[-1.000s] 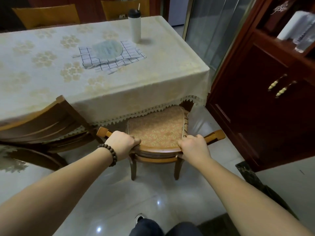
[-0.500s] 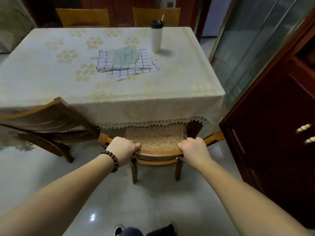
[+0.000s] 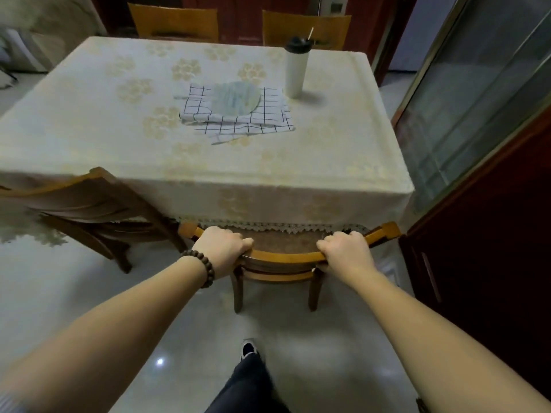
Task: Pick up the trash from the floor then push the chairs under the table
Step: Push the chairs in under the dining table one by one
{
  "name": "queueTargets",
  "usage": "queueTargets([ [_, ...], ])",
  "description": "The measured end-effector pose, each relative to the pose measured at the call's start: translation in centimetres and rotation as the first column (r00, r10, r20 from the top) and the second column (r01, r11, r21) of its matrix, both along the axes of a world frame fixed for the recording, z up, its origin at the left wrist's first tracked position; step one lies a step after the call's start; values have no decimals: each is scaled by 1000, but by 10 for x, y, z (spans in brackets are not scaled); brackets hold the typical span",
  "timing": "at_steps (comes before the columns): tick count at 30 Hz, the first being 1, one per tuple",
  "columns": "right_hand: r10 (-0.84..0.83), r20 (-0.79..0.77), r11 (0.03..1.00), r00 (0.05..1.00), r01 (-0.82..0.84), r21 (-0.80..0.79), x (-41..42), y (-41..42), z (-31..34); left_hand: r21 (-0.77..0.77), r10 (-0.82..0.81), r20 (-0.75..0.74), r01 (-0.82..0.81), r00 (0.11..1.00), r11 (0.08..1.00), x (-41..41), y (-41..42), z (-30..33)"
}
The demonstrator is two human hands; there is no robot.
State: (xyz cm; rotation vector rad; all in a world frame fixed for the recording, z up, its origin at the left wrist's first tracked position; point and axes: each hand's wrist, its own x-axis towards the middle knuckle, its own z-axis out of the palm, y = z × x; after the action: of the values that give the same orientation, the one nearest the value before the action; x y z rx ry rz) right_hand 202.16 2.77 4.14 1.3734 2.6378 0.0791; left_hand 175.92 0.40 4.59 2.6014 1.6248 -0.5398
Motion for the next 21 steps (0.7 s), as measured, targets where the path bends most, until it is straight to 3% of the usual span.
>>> queueTargets([
  [10, -26, 14, 1000, 1000, 26, 5, -21, 65, -3, -17, -44, 43, 44, 998, 999, -22, 69, -5],
  [15, -3, -75, 1000, 997, 5, 27, -50, 76, -12, -3, -38, -3, 38, 999, 999, -52, 90, -6],
  [21, -60, -44, 990, 997, 65, 125, -53, 59, -30, 214, 48, 110, -71, 993, 974, -59, 65, -29],
])
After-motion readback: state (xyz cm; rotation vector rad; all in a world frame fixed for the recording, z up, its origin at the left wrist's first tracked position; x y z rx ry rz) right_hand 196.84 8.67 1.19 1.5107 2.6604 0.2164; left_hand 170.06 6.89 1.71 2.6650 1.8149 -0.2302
